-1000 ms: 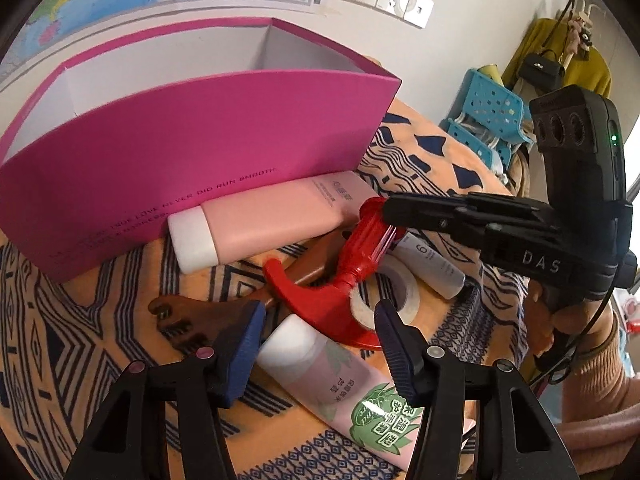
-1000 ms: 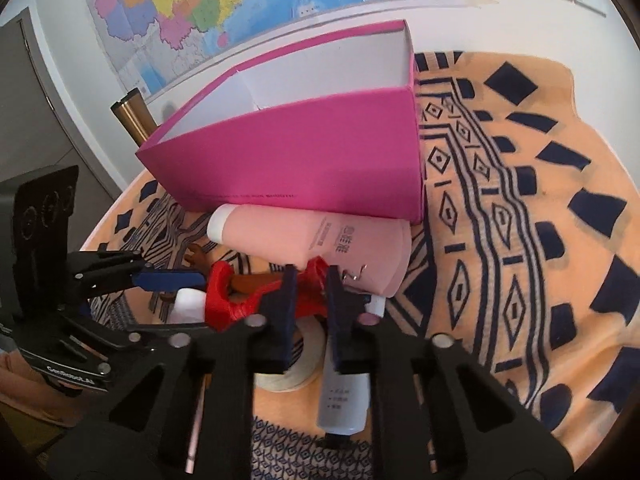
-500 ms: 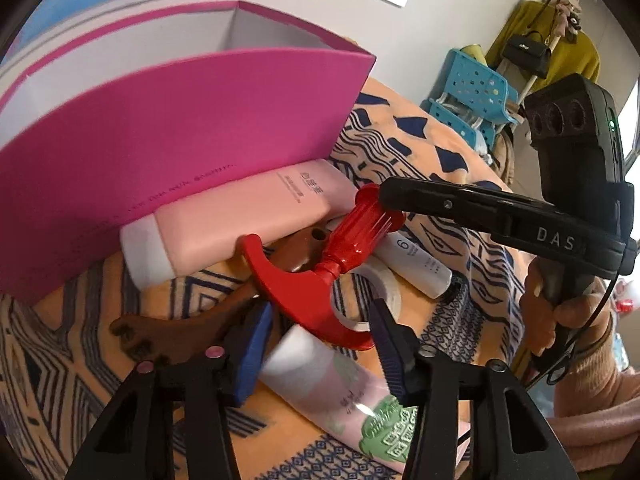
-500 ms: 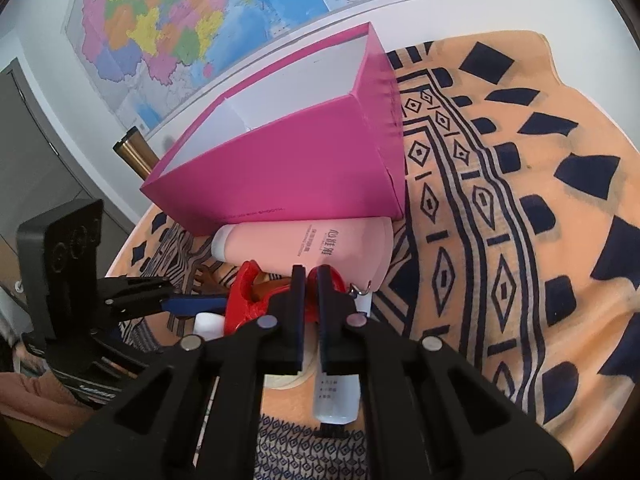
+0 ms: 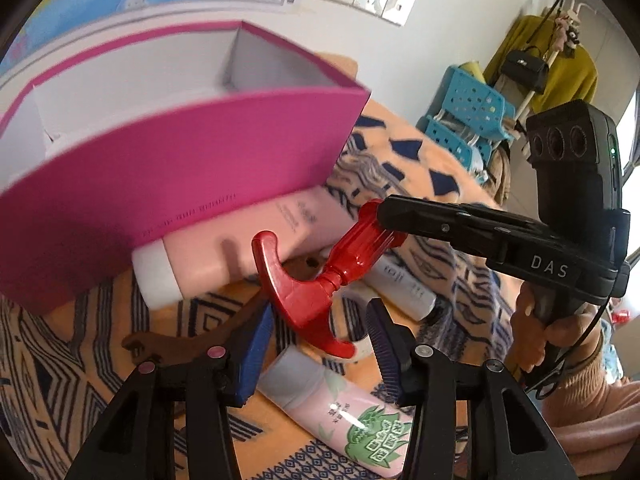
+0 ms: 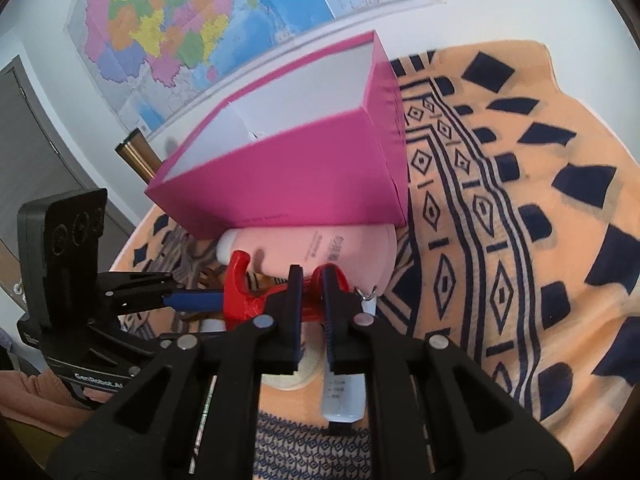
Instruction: Organize rigid objects
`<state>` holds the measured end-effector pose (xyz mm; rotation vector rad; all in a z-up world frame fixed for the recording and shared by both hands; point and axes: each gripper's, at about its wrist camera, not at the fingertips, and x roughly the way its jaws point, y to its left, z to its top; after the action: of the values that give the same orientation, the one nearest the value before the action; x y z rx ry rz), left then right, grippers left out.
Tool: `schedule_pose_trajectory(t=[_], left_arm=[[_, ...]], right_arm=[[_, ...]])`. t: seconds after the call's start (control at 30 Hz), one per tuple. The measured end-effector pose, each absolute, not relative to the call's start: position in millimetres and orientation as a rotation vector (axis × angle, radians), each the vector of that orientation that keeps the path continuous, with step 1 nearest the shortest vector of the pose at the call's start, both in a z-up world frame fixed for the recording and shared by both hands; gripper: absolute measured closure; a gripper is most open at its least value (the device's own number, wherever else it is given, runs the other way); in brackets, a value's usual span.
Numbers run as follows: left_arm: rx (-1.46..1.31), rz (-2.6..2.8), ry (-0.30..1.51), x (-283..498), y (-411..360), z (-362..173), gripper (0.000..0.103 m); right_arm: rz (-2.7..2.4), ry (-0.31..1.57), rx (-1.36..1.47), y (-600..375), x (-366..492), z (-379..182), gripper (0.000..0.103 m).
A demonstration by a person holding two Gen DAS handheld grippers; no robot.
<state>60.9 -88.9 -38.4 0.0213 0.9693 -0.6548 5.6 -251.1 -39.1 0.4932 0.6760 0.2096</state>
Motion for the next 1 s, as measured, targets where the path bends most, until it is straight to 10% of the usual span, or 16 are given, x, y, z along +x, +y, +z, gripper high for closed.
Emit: schedule_pose_trajectory(t=[1.0], left_arm=[[0.066,-0.531,0.715,115,-83,66,0.059]], right_arm=[[0.351,0.467,0.368,-240,83,66,0.093]])
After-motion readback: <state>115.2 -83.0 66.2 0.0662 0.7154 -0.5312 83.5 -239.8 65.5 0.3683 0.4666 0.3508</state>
